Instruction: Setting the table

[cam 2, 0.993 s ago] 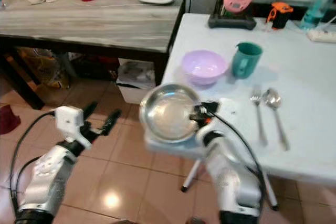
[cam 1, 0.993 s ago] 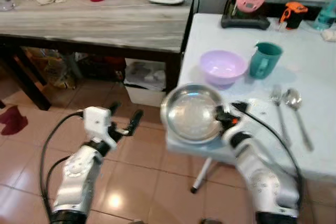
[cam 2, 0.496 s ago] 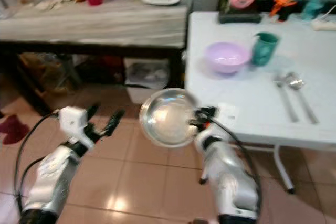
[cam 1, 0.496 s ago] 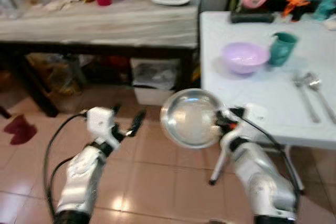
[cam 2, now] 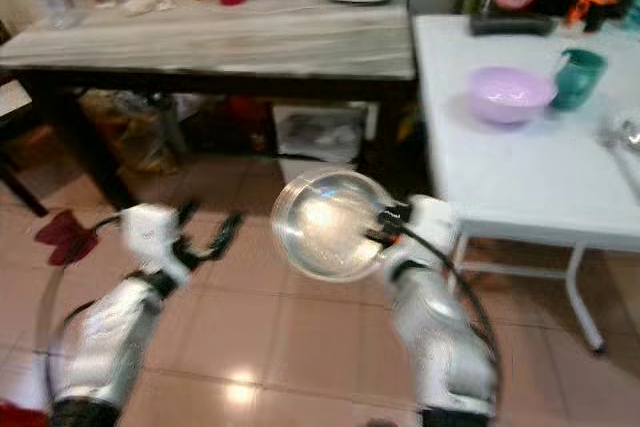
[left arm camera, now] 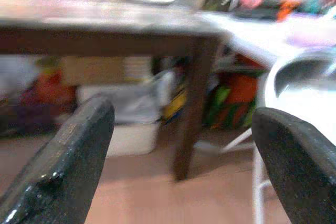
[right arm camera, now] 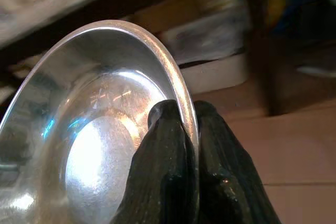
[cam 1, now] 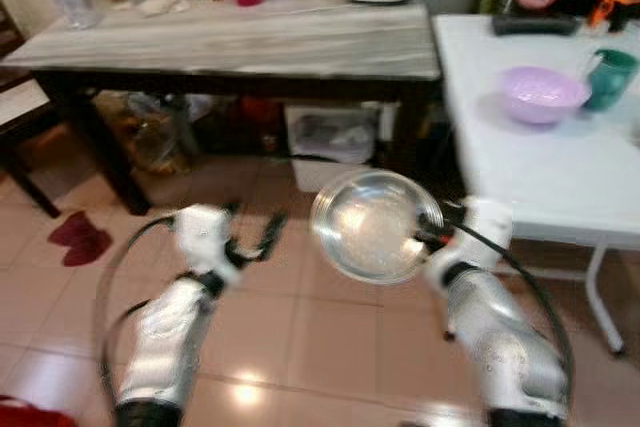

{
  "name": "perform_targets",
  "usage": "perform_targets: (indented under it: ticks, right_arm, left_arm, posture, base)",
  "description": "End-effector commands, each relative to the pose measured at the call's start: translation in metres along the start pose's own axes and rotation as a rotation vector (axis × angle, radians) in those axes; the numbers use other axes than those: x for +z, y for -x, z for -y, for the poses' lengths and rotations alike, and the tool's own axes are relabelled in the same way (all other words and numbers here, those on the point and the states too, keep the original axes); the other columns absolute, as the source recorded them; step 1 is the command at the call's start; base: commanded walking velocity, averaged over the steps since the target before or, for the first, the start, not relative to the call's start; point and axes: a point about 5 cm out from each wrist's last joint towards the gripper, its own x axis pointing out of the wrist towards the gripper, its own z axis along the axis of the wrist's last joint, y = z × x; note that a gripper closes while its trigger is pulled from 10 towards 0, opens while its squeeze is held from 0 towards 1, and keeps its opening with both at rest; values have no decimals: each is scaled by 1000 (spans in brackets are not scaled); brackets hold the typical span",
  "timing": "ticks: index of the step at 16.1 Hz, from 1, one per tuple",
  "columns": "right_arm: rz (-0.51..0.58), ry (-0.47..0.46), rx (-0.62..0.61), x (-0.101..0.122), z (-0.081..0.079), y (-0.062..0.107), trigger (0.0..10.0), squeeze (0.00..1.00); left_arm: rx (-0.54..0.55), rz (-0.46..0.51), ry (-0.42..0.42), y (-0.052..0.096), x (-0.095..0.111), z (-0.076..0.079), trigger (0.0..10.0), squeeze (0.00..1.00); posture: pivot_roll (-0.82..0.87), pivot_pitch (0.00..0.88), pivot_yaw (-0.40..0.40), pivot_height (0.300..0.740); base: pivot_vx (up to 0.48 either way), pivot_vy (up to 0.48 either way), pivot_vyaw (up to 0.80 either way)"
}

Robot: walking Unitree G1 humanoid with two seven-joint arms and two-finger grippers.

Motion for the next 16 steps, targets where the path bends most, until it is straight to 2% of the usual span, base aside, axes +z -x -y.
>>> perform_targets:
  ticks: [1, 4, 6, 11, 16]
  right_arm:
    - [22, 9, -8, 6, 4, 0, 10000, 0]
    - [32, 12, -22, 6, 6, 1, 10000, 0]
    - [37, 15, -29, 7, 8, 1, 10000, 0]
    - [53, 39, -28, 9, 9, 1, 10000, 0]
    - [55, 47, -25, 8, 10, -1, 10000, 0]
  left_arm:
    - [-19, 18, -7, -4, 4, 5, 10000, 0]
    - [-15, 11, -13, -4, 3, 4, 10000, 0]
    - [17, 14, -25, -4, 3, 2, 10000, 0]
    - [5, 17, -25, -3, 4, 4, 10000, 0]
    - [-4, 22, -17, -3, 5, 4, 10000, 0]
  posture:
    - [-169, 84, 71, 740]
    - [-170, 87, 73, 740]
    - [-170, 87, 73, 740]
    - [-169, 87, 67, 740]
    - [-167, 85, 67, 740]
  base:
    - [0, 480, 0]
    - [0, 480, 0]
    - [0, 0, 0]
    - [0, 0, 0]
    - [332, 0, 0]
